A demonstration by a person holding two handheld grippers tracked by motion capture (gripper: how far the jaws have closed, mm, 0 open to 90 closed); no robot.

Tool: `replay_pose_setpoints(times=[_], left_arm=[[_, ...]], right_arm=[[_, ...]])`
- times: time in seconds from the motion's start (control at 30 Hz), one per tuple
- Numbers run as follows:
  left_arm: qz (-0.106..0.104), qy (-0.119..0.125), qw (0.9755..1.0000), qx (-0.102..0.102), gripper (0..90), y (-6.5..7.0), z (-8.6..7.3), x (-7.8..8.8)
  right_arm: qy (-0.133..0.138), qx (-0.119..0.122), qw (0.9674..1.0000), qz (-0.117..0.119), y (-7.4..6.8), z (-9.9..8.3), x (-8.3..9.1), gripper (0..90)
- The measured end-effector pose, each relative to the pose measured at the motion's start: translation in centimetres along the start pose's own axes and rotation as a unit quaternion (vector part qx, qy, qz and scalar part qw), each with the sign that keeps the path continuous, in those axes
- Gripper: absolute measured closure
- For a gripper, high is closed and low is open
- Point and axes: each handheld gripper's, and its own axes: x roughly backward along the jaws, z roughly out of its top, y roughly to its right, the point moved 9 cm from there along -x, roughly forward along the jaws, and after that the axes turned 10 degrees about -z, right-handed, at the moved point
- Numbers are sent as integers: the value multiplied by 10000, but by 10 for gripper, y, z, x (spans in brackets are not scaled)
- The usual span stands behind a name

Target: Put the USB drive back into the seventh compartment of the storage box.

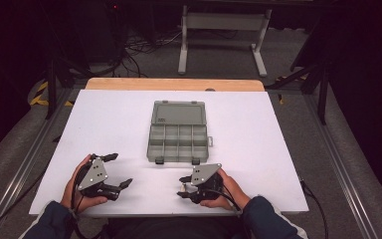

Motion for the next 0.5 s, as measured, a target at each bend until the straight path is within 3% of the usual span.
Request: replay_pose_setpoints(times=[0.5], left_arm=[[-22, -13, 10000, -9, 87, 0, 0, 0]], right_arm=[[286, 86, 9989, -370, 9, 10, 11, 542]])
